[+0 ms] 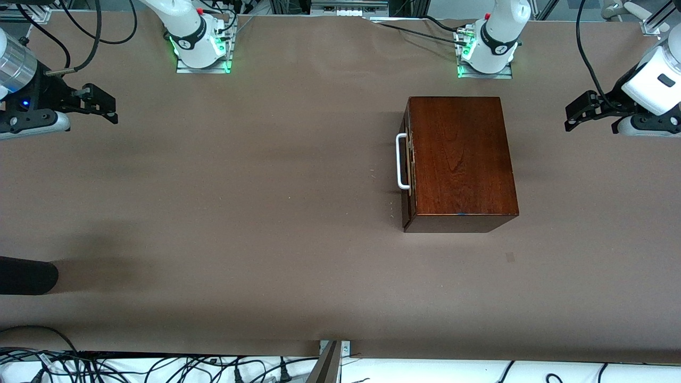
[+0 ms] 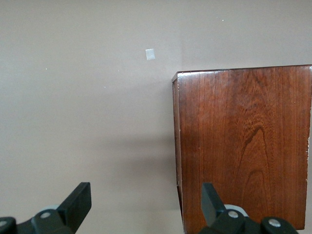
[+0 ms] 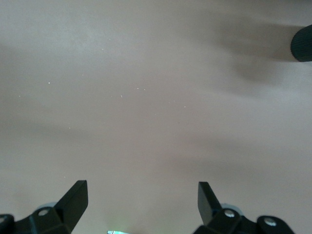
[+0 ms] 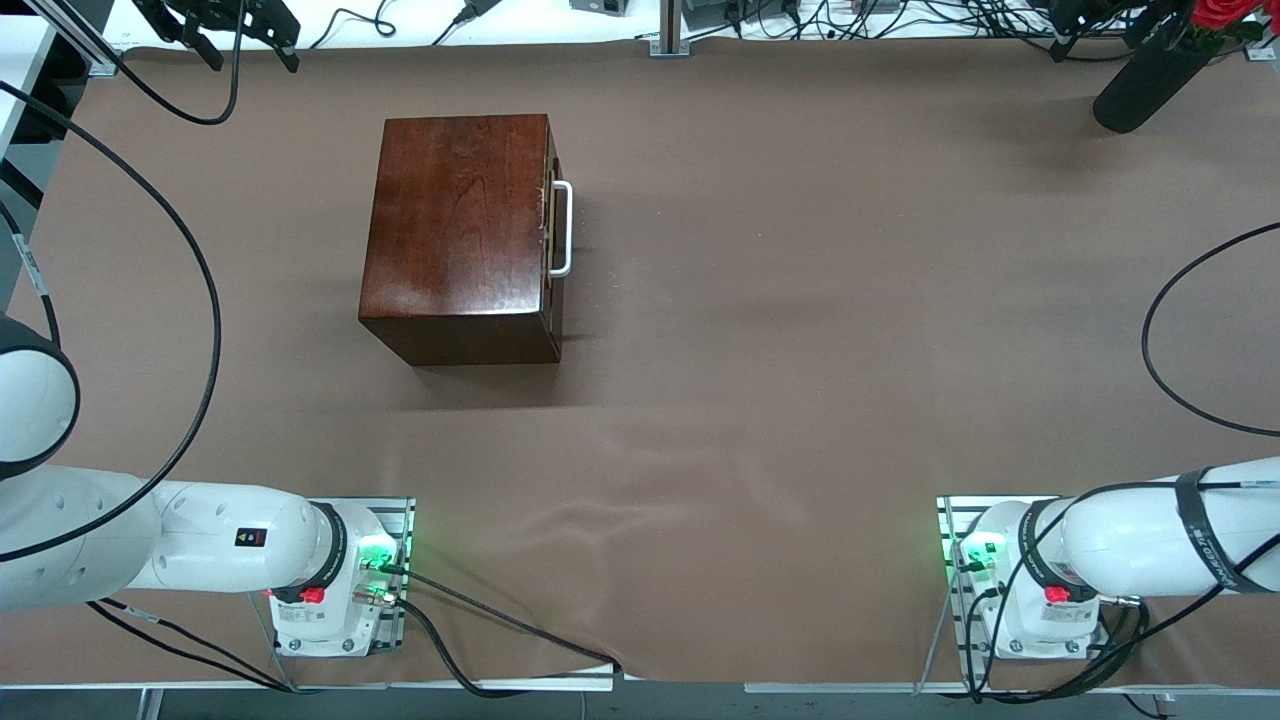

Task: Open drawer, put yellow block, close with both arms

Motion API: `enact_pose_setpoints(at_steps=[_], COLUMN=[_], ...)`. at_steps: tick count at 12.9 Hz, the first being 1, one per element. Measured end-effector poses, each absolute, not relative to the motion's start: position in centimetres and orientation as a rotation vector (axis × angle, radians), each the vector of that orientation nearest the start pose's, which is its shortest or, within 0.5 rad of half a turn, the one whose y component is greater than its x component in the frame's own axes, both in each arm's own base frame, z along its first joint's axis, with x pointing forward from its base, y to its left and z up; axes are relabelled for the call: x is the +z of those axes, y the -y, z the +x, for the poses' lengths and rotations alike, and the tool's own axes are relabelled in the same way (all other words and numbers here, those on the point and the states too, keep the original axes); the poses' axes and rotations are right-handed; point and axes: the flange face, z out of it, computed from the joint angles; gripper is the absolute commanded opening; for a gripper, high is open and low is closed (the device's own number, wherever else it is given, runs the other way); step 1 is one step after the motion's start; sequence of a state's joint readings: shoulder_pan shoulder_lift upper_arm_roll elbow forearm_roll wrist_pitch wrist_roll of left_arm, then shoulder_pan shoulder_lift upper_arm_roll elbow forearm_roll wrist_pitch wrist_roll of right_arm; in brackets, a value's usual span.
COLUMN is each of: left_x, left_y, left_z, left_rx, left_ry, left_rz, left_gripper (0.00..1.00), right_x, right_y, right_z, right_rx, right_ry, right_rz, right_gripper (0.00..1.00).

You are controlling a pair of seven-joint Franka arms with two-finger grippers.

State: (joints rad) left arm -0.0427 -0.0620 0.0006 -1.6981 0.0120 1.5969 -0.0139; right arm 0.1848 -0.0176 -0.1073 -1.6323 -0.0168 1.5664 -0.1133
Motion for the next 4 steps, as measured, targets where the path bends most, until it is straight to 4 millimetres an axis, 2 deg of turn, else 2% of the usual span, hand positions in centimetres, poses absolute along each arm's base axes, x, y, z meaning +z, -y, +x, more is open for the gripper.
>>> enact_pose_setpoints(at_steps=[4], left_x=[59.70], left_y=[2.61], left_z=[53.54], left_rx=[0.069], left_ry=[-0.059], left_rz=[-3.127], left_gripper=[1.00], right_x=[60.47], right_y=[-4.00], right_z=[54.53], right_rx=[0.079], right_ry=[0.301], right_rz=[-3.140], right_gripper=[1.00])
